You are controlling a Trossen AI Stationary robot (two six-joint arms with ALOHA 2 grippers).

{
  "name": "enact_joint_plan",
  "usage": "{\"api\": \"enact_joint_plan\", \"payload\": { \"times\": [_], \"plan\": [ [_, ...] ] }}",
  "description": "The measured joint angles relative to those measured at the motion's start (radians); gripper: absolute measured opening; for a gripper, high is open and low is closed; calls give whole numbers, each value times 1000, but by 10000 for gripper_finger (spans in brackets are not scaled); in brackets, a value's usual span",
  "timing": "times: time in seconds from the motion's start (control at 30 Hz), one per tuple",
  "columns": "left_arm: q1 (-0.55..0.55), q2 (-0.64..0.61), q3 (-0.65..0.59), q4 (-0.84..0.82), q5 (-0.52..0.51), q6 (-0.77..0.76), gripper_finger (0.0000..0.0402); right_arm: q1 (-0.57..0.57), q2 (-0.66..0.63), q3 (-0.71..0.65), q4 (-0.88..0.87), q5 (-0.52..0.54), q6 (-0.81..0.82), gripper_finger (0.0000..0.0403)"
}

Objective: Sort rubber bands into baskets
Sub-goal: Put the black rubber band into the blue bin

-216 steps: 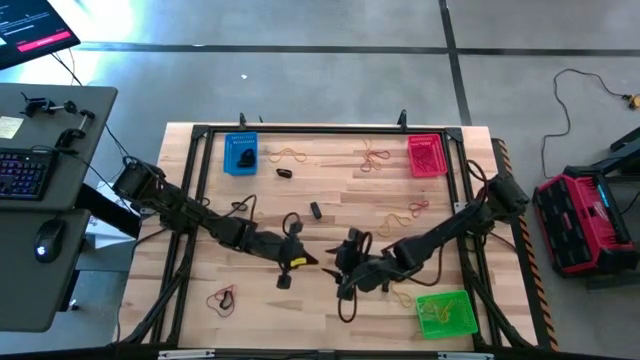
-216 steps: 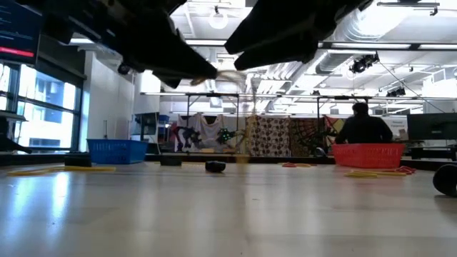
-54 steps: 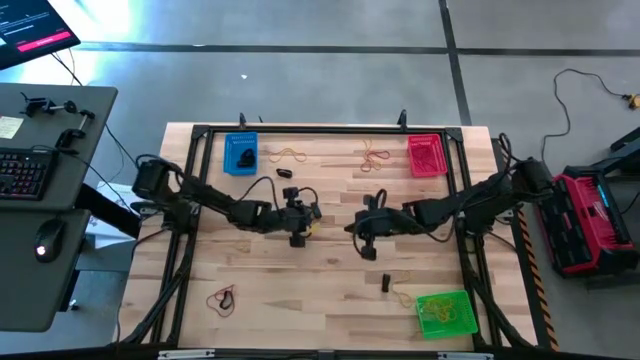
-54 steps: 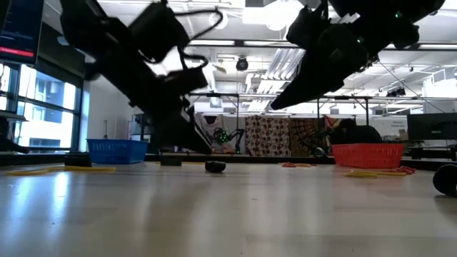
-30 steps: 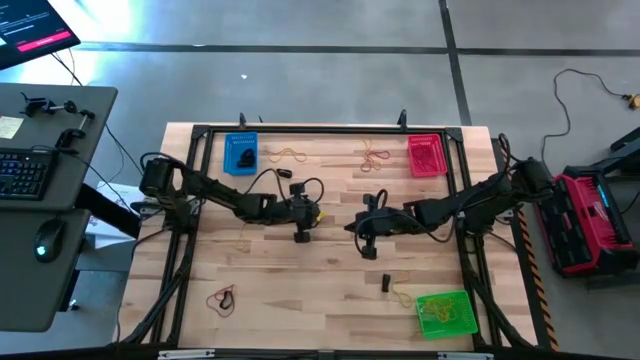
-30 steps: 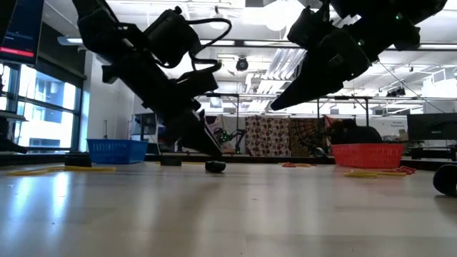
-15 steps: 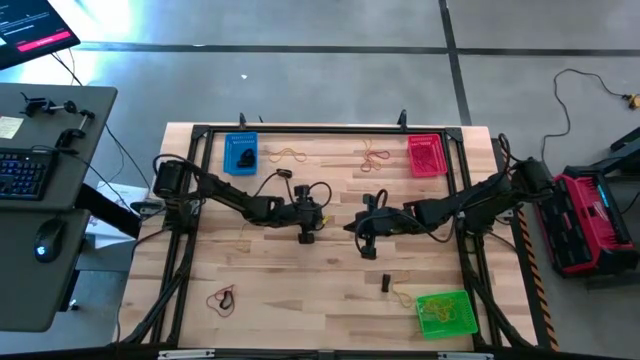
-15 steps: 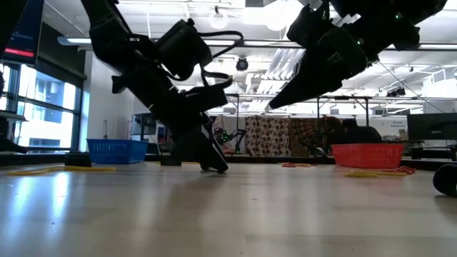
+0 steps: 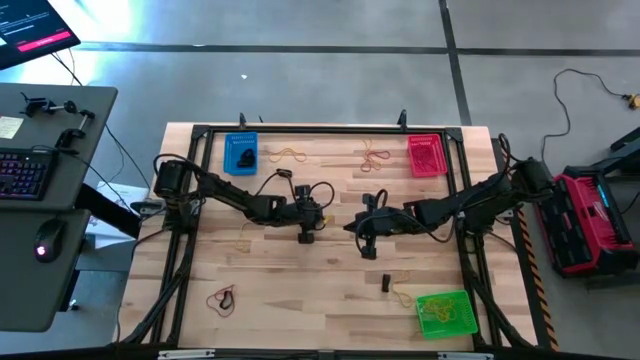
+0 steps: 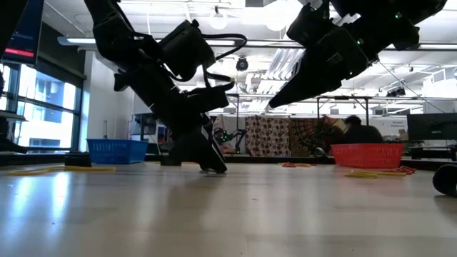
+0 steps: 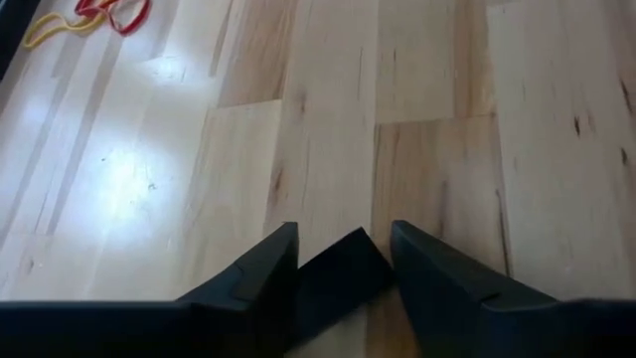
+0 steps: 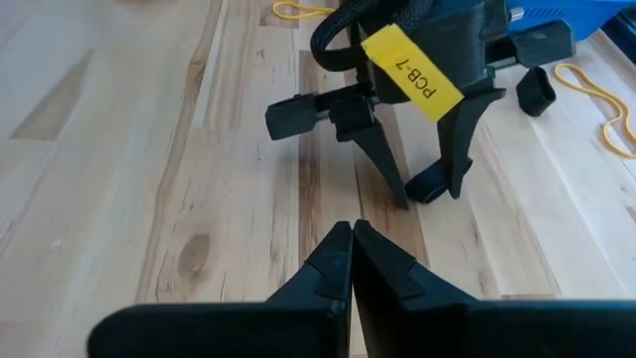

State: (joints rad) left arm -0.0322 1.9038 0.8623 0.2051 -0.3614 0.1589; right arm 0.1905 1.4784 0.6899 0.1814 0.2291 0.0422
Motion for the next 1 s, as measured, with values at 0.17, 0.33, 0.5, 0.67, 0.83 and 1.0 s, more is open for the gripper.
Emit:
{"api": "enact_joint_plan", "payload": {
  "times": [0.17,0.33,0.5,0.67,0.83,1.0],
  "plan": [
    [-5,-7,0,-26,2,1,103,0,0,0,-1,0,2,0],
    [-27,-50,-3,-113,2,4,28,0,0,0,2,0,2,0],
    [-42,-173,-3,-246,-7,-38,9,0,1,0,0,0,0,0],
    [-44,-343,-3,-396,-62,-104,3,0,1,0,3,0,3,0],
    [-17,-517,-3,-560,-193,-187,3,0,1,0,10,0,9,0],
    [58,-658,-3,-734,-268,-321,1,0,2,0,29,0,9,0]
  ]
}}
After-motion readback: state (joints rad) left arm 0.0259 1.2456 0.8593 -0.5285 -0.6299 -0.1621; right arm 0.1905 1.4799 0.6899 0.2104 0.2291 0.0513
